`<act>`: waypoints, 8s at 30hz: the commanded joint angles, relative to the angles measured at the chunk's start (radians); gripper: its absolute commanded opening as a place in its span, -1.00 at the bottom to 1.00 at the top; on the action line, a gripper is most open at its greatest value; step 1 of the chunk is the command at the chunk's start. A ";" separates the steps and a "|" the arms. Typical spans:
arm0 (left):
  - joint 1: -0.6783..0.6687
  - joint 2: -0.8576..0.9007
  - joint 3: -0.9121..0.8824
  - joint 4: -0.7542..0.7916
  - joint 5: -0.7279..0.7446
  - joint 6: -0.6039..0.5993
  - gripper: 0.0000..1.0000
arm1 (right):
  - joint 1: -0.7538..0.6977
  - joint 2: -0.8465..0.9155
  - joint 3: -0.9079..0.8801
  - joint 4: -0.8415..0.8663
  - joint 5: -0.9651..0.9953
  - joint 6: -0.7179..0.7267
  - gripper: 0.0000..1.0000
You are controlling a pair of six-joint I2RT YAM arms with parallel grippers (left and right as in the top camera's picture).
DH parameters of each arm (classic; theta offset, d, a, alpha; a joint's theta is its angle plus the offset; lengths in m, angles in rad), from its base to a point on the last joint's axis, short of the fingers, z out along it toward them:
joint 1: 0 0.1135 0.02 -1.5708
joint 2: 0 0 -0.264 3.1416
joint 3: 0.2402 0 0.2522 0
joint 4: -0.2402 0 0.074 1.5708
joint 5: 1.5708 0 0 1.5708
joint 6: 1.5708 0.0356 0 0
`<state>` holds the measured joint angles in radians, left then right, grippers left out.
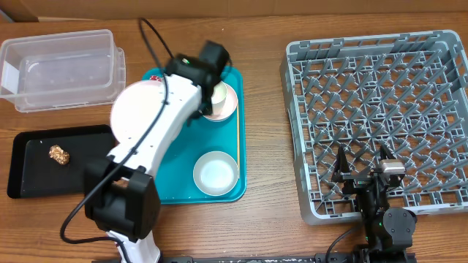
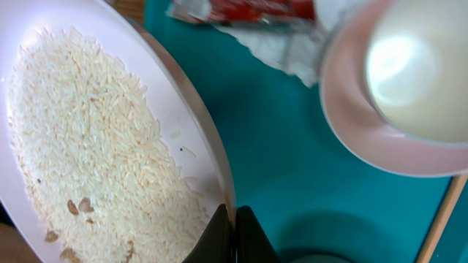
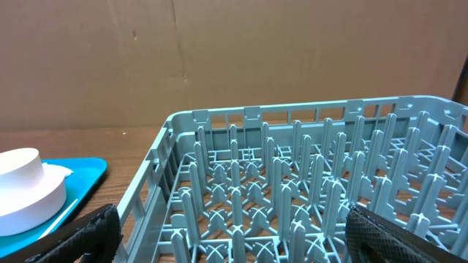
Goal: Sort waste into correct bins and load items into the dishwasher
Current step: 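Lift the rice plate with the left gripper over the black tray, then tilt the plate with the left gripper to dump rice onto the black tray, then set the emptied white plate back on the teal tray with the left gripper, then grasp the red wrapper and white tissue with the left gripper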
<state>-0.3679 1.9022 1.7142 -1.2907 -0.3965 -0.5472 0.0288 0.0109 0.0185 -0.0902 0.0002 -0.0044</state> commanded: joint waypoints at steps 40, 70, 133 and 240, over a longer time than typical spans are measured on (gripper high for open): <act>0.934 -0.025 0.108 0.056 0.980 0.283 -0.92 | 0.004 -0.008 -0.010 0.006 -0.001 -0.007 0.99; 1.175 -0.025 0.108 0.020 1.488 0.323 -0.92 | 0.004 -0.008 -0.010 0.006 -0.001 -0.007 1.00; 0.658 -0.229 0.105 -0.374 1.023 0.564 -0.91 | 0.004 -0.008 -0.010 0.006 -0.001 -0.007 0.99; 0.263 0.222 -0.090 0.554 0.512 -0.417 -0.92 | 0.004 -0.008 -0.010 0.006 -0.001 -0.007 1.00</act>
<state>-0.1047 2.1284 1.5810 -0.7101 0.0799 -0.9939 0.0288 0.0109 0.0185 -0.0902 0.0002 -0.0044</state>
